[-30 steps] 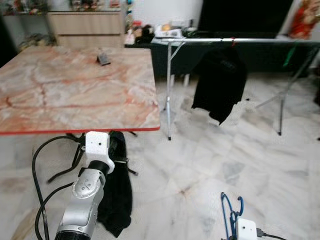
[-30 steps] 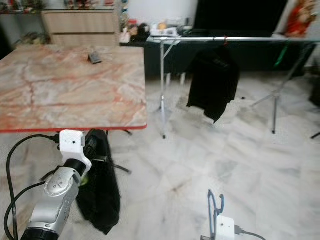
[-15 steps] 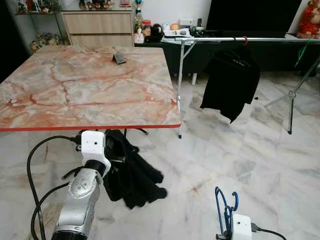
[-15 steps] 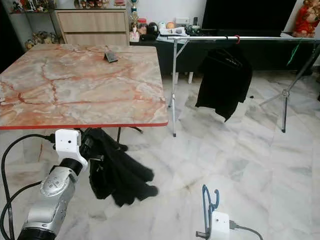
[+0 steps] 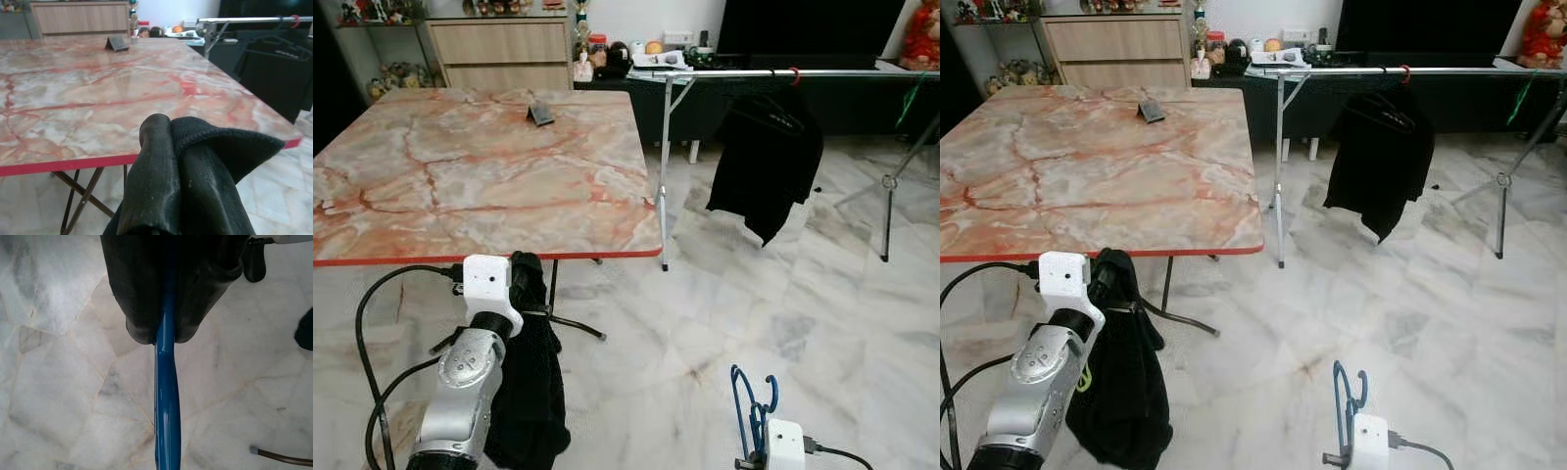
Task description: Hang hanger
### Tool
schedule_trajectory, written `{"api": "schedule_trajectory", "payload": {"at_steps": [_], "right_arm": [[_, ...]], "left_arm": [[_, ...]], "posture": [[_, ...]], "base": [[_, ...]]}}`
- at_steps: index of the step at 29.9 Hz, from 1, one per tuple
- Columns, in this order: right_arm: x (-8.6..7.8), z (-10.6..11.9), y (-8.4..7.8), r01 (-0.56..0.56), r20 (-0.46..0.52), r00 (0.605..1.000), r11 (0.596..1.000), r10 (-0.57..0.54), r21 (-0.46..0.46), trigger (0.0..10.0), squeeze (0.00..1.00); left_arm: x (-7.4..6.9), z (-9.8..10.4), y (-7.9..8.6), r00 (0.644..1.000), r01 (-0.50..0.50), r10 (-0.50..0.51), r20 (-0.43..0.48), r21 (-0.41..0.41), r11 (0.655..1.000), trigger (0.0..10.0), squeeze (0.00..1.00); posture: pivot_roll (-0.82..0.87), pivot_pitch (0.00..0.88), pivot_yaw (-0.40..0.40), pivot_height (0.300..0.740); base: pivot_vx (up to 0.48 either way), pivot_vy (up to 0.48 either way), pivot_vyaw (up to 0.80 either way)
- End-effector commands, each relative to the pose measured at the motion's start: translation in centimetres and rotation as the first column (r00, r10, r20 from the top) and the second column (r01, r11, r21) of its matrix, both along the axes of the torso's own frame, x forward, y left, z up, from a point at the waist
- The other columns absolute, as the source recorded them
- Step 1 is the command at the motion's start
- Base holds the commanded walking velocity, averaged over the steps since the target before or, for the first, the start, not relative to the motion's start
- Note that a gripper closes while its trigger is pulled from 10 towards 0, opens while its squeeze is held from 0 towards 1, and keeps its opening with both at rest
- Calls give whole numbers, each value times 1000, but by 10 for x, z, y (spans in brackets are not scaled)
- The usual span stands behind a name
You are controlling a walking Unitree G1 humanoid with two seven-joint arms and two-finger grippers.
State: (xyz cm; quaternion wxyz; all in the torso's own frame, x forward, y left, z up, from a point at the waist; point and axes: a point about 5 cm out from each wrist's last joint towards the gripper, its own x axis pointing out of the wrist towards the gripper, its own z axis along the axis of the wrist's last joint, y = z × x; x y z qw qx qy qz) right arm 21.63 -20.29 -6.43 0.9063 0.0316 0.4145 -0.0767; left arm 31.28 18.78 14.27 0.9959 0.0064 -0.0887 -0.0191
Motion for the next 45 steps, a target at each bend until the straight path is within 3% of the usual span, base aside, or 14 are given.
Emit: {"api": "schedule_trajectory", "payload": {"at_steps": [1,8,16,25,29,35,45], "right_arm": [[0,0,0,-11,-9,1000,1000,11,-4,10000,0],[1,0,1,-16,-6,1000,1000,16,0,10000,0],[2,1,1,-25,-5,1000,1000,25,1,10000,0],[4,2,1,-32,-2,999,999,32,-1,10000,0],[4,2,0,-36,-2,999,999,36,-3,10000,0],[5,3,0,-44,-4,999,999,44,-8,10000,0],[5,3,-1,-47,-6,999,999,47,-13,10000,0]], "left_arm": [[3,16,1,998,-1,1,62,-2,1000,10000,0],[10,29,8,995,-20,18,93,18,1000,10000,0],[32,71,21,981,-47,35,193,55,997,10000,0],[67,140,10,945,-10,-15,326,77,997,10000,0],[76,157,-2,937,29,-71,341,127,992,10000,0],[85,166,-21,936,80,-135,324,176,981,10000,0],[89,165,-25,933,88,-140,330,167,982,10000,0]], "posture": [[68,29,-6,740],[68,26,-7,740],[67,30,-11,740],[71,25,-21,740],[76,21,-22,740],[72,18,-19,740],[76,21,-24,740]], "base": [[360,0,0],[371,0,0],[381,0,0],[380,0,0],[382,0,0],[381,0,0],[390,0,0]]}}
